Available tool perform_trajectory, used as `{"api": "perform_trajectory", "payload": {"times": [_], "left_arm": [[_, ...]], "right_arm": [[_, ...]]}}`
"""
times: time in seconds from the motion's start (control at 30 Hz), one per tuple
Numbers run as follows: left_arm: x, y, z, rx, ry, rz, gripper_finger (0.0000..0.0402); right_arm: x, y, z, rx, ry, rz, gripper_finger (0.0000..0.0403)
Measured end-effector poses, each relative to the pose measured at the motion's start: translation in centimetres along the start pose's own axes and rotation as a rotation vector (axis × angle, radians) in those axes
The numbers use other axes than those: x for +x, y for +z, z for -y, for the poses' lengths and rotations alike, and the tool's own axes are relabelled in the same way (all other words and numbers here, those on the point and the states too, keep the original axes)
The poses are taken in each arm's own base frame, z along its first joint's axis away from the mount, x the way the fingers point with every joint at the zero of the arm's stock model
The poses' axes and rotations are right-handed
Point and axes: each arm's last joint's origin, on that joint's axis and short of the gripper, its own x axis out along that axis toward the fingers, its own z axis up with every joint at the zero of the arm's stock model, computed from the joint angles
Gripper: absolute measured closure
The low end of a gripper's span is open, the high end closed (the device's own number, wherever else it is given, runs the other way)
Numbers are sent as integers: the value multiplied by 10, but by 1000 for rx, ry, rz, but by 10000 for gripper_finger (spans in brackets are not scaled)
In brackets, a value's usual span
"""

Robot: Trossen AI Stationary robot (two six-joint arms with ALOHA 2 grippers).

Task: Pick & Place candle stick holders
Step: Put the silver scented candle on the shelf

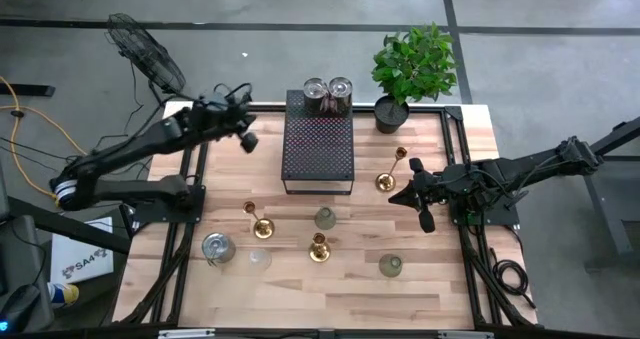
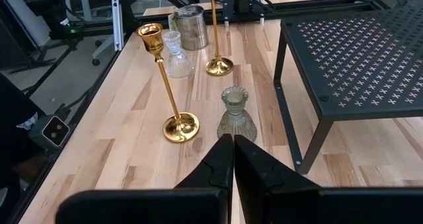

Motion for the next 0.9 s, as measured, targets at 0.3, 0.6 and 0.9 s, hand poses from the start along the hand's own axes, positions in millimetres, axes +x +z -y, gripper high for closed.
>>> {"api": "perform_trajectory", "payload": {"times": [0.3,0.6,0.9], "left_arm": [[-44,-31,13,-206,-189,-272,402],[-73,-38,33,-190,-257,-592,402],[-81,-55,72,-226,-226,-826,402]], "right_arm": [[0,0,0,0,0,0,398],[0,0,0,0,0,0,398],[0,0,0,0,0,0,398]]}}
